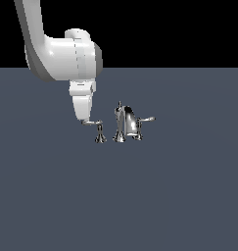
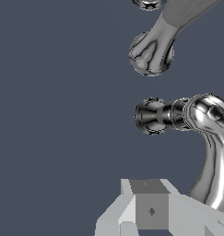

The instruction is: Turn on the faucet by rotating a designated handle.

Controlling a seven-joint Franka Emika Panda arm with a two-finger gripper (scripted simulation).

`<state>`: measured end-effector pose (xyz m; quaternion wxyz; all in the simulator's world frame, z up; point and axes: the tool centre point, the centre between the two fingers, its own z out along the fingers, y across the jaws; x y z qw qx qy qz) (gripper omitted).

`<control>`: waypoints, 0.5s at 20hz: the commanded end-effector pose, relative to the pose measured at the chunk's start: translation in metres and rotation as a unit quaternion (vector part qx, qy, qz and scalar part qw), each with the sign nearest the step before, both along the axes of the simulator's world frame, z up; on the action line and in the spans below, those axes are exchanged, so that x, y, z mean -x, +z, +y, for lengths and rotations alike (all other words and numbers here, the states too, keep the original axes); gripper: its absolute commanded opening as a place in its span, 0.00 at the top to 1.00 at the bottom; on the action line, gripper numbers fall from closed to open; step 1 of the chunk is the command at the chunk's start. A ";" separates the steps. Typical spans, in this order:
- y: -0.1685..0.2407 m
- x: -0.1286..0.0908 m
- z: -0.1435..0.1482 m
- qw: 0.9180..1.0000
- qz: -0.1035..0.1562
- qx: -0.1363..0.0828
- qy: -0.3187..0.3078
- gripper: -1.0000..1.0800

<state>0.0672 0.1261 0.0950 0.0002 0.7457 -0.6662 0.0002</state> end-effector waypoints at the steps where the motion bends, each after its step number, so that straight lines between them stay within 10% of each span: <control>1: 0.000 0.007 0.002 1.000 0.000 0.000 0.000 1.00; 10: 0.000 0.035 0.010 1.000 0.000 0.000 0.000 1.00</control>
